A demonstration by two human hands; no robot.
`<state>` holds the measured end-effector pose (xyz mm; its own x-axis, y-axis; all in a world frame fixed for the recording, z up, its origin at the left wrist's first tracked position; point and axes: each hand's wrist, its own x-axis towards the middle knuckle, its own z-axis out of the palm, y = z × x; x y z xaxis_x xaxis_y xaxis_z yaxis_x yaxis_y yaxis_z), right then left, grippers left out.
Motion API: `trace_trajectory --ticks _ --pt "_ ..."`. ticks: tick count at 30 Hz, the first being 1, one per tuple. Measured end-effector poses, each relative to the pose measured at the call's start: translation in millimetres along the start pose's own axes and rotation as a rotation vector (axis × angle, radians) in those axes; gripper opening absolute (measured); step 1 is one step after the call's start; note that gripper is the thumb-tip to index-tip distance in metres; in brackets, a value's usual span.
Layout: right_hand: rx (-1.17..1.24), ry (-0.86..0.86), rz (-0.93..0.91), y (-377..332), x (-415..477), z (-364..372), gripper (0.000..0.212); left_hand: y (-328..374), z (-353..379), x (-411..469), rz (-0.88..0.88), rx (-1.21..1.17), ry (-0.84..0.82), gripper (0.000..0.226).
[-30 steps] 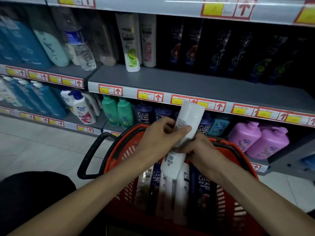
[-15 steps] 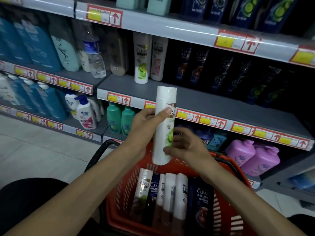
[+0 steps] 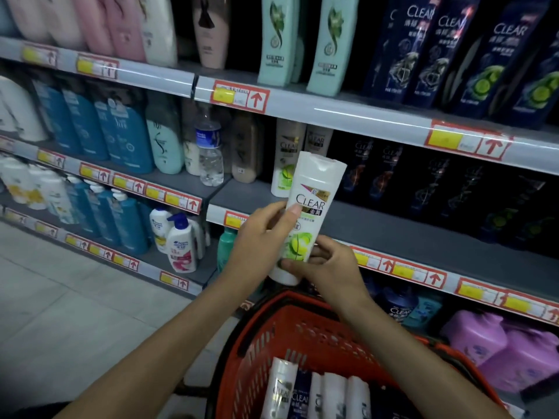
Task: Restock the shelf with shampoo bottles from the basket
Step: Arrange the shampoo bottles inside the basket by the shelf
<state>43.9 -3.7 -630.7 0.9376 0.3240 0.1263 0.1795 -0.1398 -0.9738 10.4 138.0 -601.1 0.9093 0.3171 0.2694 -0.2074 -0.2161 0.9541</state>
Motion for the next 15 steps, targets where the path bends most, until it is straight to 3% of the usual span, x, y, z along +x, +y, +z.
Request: trace_trajectory --ticks 2,6,15 --pt "-0.021 0.088 -0.038 -2.2 23.3 10.7 0.044 -15.5 -11.7 13.6 0.031 0.151 0.049 0.018" --pt "-0.129 0.229 -0.090 -4.1 68.3 28.9 0.045 -36.3 -25.5 41.7 0.074 0.283 0.020 0.046" --pt "-0.331 0.349 -0.206 15.8 144.3 52.4 0.061 -68.8 -31.2 104.4 0.051 0.106 0.047 0.056"
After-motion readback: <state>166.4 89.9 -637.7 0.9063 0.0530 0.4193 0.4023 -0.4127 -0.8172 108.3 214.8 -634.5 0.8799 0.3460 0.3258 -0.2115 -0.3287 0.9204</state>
